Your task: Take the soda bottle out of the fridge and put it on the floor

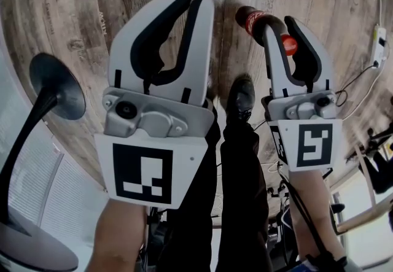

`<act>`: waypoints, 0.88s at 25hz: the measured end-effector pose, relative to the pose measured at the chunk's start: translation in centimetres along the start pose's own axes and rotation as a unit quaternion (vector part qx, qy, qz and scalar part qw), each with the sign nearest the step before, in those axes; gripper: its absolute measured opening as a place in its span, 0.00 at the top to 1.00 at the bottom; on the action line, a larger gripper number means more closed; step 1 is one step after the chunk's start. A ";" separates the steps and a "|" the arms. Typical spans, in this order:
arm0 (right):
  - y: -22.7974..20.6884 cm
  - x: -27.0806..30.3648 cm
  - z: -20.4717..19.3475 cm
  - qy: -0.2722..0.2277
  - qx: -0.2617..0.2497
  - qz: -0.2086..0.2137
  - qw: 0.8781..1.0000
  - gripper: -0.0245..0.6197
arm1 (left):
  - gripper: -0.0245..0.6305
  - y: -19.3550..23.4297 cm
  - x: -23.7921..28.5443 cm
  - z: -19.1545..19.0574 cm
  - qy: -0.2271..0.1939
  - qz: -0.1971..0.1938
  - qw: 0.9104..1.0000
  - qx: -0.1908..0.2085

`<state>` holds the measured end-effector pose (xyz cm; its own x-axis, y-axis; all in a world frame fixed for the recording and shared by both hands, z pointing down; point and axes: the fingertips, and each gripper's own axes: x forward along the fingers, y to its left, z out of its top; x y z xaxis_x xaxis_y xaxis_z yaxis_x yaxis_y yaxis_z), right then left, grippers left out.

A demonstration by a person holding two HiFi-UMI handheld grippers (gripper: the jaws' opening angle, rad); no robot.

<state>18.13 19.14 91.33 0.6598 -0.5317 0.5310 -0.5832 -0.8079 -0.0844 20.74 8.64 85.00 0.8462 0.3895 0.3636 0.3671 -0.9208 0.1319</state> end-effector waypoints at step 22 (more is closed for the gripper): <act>-0.8 1.4 -3.4 0.032 -0.003 -0.014 0.999 0.78 | 0.94 0.7 1.9 0.2 -0.005 0.010 1.000 -0.010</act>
<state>17.93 19.92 94.96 0.6447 -0.4914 0.5855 -0.5682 -0.8205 -0.0629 22.67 8.74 85.56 0.8571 0.3704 0.3580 0.3413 -0.9289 0.1438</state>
